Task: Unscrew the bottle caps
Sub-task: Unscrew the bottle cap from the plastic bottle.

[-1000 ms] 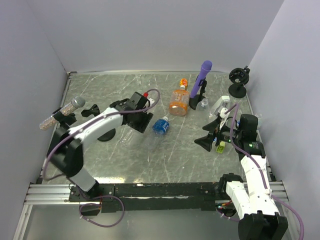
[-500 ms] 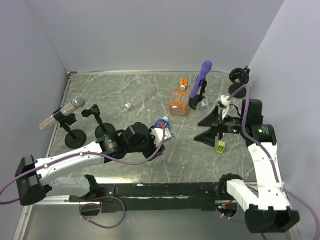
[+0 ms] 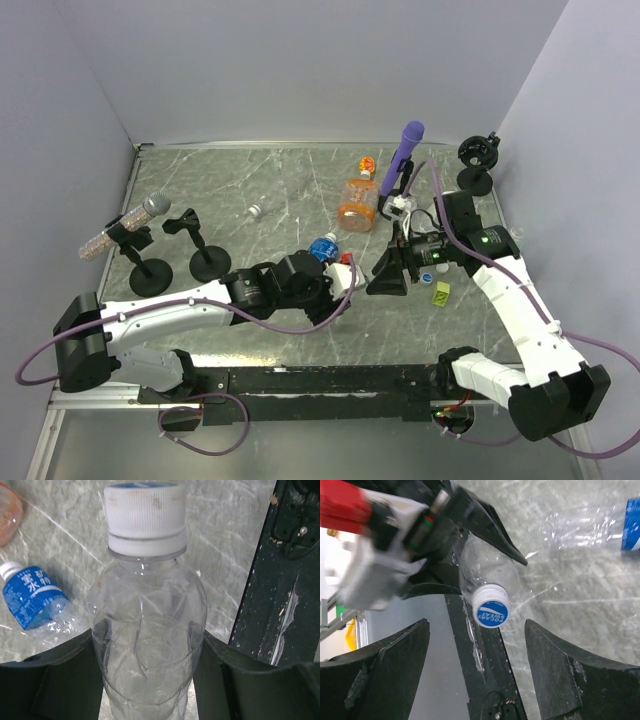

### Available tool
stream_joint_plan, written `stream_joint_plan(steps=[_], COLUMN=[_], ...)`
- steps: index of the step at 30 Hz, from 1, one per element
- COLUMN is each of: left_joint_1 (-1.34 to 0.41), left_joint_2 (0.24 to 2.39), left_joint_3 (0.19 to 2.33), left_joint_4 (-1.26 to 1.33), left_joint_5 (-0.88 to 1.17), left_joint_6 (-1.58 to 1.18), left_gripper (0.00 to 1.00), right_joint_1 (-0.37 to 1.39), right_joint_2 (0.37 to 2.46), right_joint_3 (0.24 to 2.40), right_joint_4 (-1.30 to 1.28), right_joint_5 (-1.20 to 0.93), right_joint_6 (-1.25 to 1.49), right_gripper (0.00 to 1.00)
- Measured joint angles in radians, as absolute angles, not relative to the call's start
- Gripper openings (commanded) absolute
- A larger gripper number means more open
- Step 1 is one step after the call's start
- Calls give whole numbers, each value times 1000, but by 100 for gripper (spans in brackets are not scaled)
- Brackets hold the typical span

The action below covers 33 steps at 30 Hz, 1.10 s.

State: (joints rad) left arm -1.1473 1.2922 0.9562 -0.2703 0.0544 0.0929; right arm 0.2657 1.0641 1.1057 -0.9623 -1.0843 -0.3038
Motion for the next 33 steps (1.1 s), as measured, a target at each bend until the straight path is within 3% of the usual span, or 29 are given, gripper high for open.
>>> stream_joint_plan(steps=[13,19,21,24,26,29,33], left_joint_1=[-1153,-1154,-1154,-1154,-1153,-1153,-1153], left_joint_2=[1295,1308,1308,1308,1308,1308,1308], left_joint_3=[978,982,982,982,982,982,982], left_joint_4=[-258,-258,-259,-261,-266,-270,-276], left_joint_5=[56,56,56,54,56,64,121], left_joint_6=[89,89,89,86,86,86,94], left_gripper=[27,27,27,27,27,26,25], right_joint_1=[312,318,319,320,324,327,340], right_joint_2=[1102,1119,1130,1148,1154,1162,1158], right_joint_3=[1094,1094,1094,1095,1097,1110,1122], right_joint_4=[-952,-943,-942,-946,-951,-981,-1050], right_joint_5=[-1036,-1037,-1038,-1050,-1050,-1050,-1049], right_joint_6=[-265,-258,-257,-257,-273,-316,-453], right_gripper=[73,62,49,20,8,0,0])
